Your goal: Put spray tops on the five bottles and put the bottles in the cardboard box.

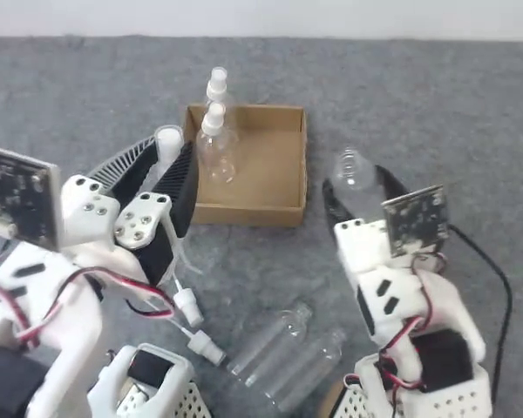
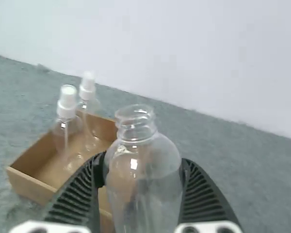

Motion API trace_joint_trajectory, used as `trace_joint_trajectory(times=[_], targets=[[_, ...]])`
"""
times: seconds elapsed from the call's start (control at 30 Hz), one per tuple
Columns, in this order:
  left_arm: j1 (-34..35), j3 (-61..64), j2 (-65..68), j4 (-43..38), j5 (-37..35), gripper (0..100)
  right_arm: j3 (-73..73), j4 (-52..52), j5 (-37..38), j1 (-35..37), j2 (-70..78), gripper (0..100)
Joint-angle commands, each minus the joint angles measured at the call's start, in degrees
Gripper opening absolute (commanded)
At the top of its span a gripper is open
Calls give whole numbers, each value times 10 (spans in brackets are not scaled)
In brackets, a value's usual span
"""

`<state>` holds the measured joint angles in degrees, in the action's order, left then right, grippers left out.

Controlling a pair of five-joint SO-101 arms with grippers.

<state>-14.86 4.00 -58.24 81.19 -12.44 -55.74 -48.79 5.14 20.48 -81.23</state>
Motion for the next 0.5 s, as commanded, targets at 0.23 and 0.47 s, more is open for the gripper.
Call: trace_joint_trajectory(times=[0.23,0.47], targets=[[2,87,-146,-97,-17,10,-108,134,-2,108,-61,6],[2,207,-252,-178,-38,10,-185,171,-2,170,-85,6]])
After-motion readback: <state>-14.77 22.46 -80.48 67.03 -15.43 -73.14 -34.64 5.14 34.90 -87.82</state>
